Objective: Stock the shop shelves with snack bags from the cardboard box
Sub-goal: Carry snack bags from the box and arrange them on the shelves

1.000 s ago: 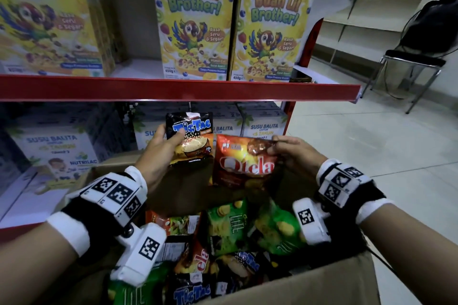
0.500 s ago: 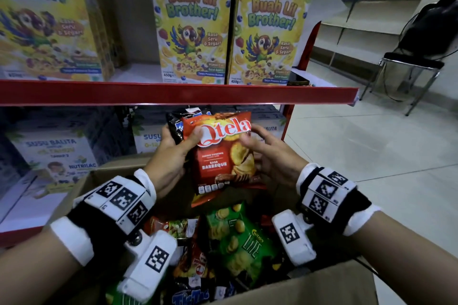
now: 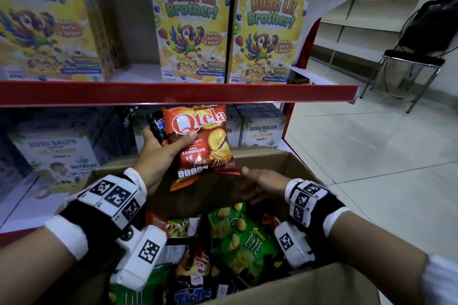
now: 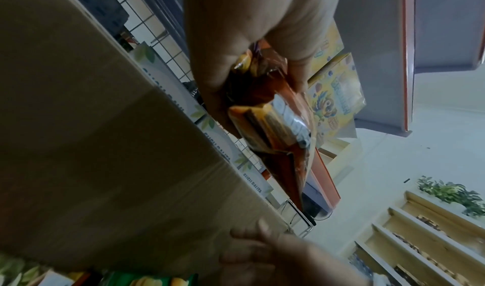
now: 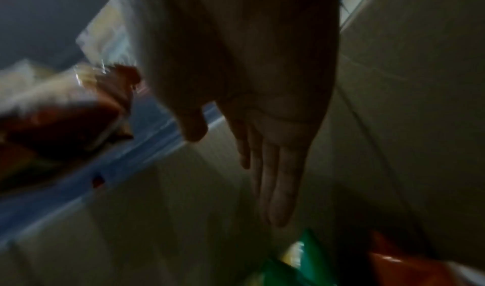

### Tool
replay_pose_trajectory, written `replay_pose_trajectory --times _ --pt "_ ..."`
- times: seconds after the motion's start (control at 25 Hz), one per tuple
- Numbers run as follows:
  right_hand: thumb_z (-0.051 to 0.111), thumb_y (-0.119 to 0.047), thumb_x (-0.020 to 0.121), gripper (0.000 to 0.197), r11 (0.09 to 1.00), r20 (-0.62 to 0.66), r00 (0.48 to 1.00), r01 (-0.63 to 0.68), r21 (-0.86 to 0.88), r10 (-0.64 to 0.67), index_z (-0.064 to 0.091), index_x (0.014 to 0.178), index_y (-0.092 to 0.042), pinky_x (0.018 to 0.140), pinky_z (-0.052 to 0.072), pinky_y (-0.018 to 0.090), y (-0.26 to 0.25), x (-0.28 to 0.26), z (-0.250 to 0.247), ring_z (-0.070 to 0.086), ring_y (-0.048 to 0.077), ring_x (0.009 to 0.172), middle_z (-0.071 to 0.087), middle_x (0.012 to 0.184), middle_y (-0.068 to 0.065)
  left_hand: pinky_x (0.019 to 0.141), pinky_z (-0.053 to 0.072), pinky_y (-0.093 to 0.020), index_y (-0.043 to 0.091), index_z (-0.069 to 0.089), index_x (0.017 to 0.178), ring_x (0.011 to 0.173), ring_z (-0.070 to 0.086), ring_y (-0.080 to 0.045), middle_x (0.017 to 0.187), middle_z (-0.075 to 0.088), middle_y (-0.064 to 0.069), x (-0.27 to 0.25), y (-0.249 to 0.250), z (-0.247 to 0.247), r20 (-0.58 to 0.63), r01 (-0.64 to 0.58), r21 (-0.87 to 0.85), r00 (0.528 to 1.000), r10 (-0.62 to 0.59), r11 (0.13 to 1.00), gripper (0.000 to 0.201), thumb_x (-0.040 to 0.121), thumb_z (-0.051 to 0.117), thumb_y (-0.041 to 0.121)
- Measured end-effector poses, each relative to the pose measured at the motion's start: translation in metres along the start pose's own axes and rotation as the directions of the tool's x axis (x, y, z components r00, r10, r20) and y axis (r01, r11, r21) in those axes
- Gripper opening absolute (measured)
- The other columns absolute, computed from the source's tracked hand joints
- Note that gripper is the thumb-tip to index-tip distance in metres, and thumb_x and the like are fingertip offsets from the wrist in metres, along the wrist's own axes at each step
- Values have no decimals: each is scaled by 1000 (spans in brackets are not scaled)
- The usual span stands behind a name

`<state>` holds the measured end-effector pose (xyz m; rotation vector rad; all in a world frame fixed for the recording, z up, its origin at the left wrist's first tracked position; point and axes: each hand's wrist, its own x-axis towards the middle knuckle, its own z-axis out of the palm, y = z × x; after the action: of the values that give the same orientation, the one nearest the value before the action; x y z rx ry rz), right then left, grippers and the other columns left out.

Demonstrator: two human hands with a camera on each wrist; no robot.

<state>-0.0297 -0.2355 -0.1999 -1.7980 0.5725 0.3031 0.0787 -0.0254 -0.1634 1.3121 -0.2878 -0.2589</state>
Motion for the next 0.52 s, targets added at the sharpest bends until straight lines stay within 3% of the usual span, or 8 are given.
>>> replay_pose_trajectory --times 0.04,0.12,0.16,0.24,0.36,0.44,0.52 --pt "53 -46 92 62 960 1 998 -58 -273 60 38 140 -9 95 48 44 13 5 -1 58 28 102 53 129 14 69 57 -34 32 27 136 96 68 -17 115 63 3 0 0 -2 -2 -2 -3 1000 2 1000 111 41 85 44" --pt "70 -41 81 78 723 52 987 -76 -687 153 31 144 -18 104 42 36 33 9 1 50 25 123 47 140 6 71 57 -36 34 30 130 96 68 -17 113 63 5 1 -4 -4 -3 1 -2 1000 -1 1000 105 41 85 44" --pt "75 -37 78 80 654 105 974 -53 -755 200 33 144 -19 103 42 34 41 9 6 48 24 126 47 141 4 75 56 -38 33 31 129 97 67 -18 114 63 4 1 -6 -4 -3 3 -4 1000 -3 1000 103 41 85 44" --pt "75 -31 78 71 552 164 953 -5 -834 257 43 139 -13 102 44 38 56 13 20 50 28 125 50 139 9 81 55 -42 31 32 129 99 67 -19 115 63 3 2 -9 -4 -6 10 -11 1000 -10 1000 102 43 85 43" --pt "69 -31 84 56 420 108 977 22 -907 183 51 131 -6 100 46 40 61 15 39 53 33 121 54 133 14 75 57 -38 33 30 127 95 68 -17 111 64 5 3 -9 -8 -19 -2 -20 1000 2 1000 102 41 85 44" --pt "77 -35 75 60 482 153 972 50 -875 177 55 126 -12 98 48 38 52 12 36 57 27 115 58 129 7 72 58 -35 28 34 130 93 69 -15 110 66 5 4 -7 -11 -24 -8 -12 1000 7 1000 103 42 86 43" --pt "80 -24 73 46 749 182 982 79 -658 57 61 114 -18 94 51 35 35 7 22 62 19 105 65 119 2 80 57 -40 23 48 125 93 71 -19 111 70 -1 4 -6 -16 -23 -6 0 1000 6 1000 94 42 87 42"
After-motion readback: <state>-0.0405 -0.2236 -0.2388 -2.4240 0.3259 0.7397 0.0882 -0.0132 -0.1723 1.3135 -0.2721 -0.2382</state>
